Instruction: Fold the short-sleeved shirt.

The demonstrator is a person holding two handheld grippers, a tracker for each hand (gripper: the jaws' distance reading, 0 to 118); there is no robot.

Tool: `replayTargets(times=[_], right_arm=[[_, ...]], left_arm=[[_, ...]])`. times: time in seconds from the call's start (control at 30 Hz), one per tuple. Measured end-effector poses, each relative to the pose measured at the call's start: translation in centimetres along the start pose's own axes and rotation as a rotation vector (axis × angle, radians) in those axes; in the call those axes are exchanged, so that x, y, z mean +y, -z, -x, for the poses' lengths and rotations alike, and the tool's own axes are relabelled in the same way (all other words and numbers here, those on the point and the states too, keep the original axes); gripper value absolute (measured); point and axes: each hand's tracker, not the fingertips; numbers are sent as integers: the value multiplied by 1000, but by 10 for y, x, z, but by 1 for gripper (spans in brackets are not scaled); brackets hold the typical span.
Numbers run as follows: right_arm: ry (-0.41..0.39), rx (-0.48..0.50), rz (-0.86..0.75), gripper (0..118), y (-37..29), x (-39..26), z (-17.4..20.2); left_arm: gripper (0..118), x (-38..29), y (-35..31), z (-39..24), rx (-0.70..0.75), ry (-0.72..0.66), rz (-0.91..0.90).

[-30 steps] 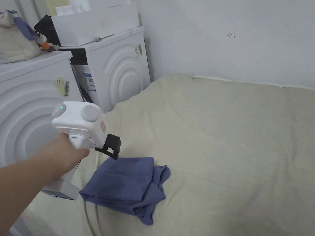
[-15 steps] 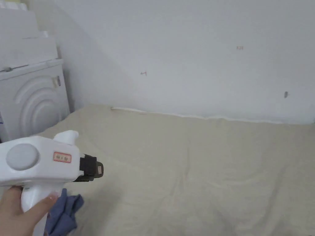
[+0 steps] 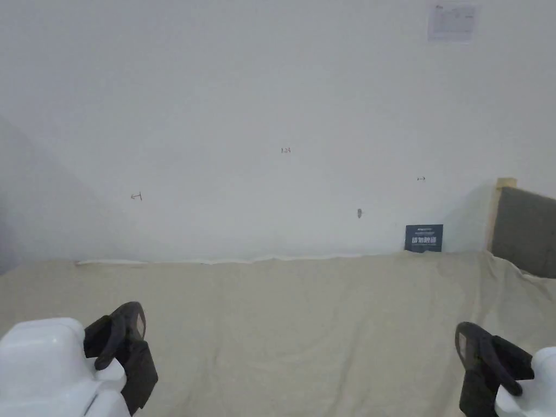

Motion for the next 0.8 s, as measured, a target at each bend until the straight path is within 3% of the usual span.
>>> replayTargets(times=[0.07, 0.17, 0.37, 0.57, 0.63, 0.67, 0.73, 0.77, 0.8], right_arm=[[-2, -28, 67, 0, 3, -20, -4], [101, -85, 61, 0, -11, -32, -12], [25, -82, 35, 0, -21, -22, -15], [36, -73, -3, 0, -30, -12, -14], [35, -55, -10, 2, -31, -13, -16], [37, -55, -3, 10, -31, -13, -16], [46, -56, 2, 53, -32, -14, -17], [54, -58, 6, 73, -33, -15, -17], [56, -62, 12, 86, -33, -16, -17]], left_arm=[[0, -17, -5, -8, 92, 65, 22], [0, -28, -11, -6, 60, 17, 58], [0, -30, -19, -16, 103, 51, 71], [0, -24, -33, -36, 107, 133, -11], [8, -22, -36, -40, 87, 136, -24], [24, -21, -36, -41, 67, 134, -28], [66, -19, -37, -43, 55, 136, -21], [78, -19, -35, -45, 59, 140, -12], [79, -18, -35, -46, 61, 141, -11]])
